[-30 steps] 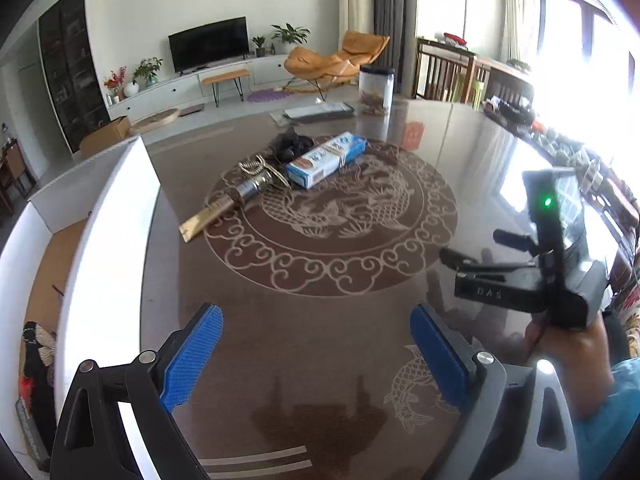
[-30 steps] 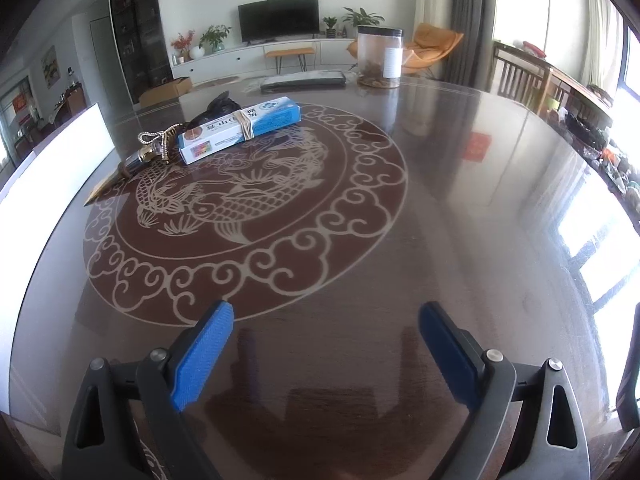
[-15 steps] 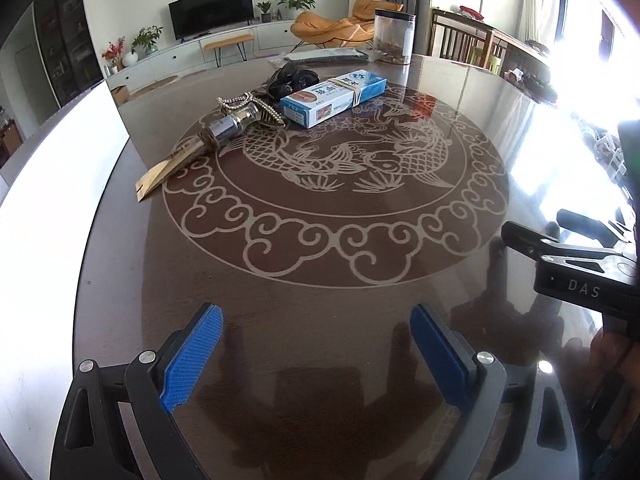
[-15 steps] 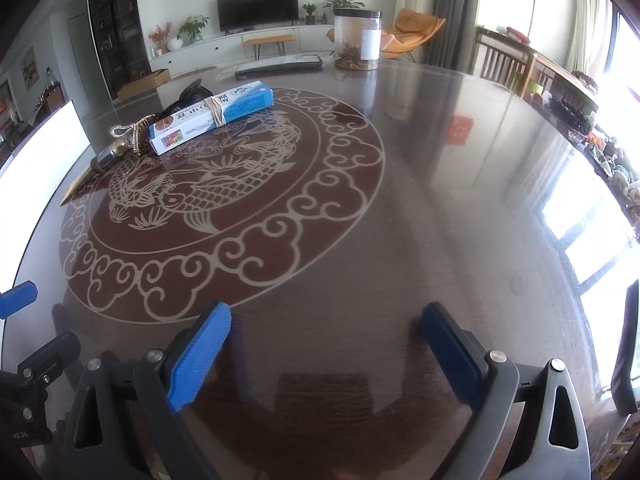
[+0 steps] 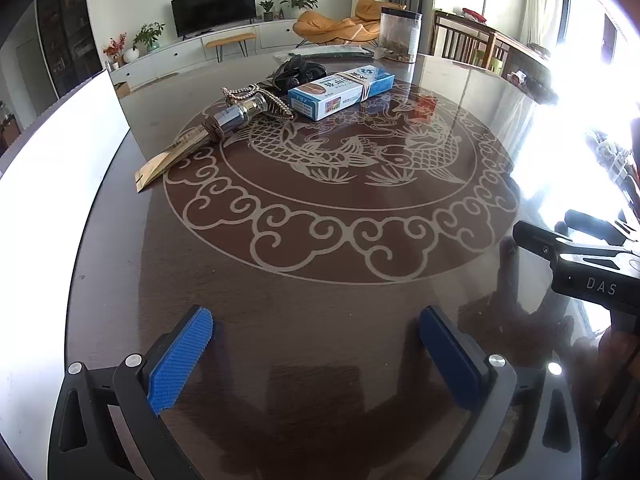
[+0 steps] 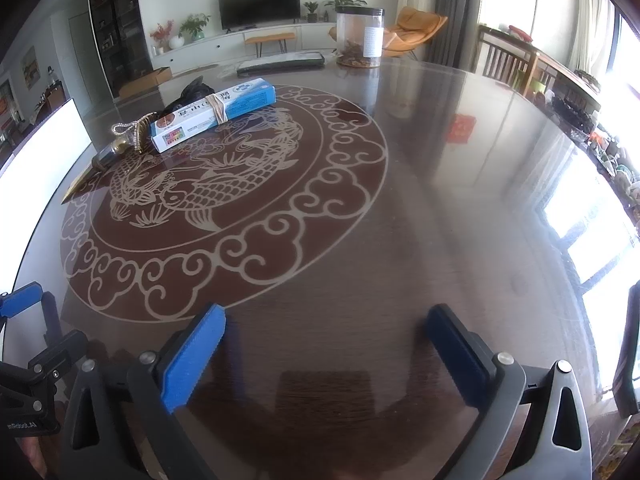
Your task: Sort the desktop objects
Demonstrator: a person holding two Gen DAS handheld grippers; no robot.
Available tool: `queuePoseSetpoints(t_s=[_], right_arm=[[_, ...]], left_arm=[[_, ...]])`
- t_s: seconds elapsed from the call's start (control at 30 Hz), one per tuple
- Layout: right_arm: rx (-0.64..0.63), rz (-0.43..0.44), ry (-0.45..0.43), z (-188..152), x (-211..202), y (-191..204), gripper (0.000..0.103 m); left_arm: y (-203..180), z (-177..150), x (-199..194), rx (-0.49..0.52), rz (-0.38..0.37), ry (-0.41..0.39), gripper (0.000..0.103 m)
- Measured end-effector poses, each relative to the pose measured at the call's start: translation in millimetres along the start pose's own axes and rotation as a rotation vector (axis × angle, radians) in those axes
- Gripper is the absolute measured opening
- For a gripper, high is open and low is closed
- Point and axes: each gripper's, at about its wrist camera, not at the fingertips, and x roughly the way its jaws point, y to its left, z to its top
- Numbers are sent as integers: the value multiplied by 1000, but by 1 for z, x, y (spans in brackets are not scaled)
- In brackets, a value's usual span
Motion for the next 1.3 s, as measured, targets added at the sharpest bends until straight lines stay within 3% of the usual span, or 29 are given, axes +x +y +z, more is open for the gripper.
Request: queuePoseSetpoints(t_s=[1.3], right_arm=[[7,16,-1,1,-1,1,103]], left_arm=[[0,0,0,11,-4,7,103]])
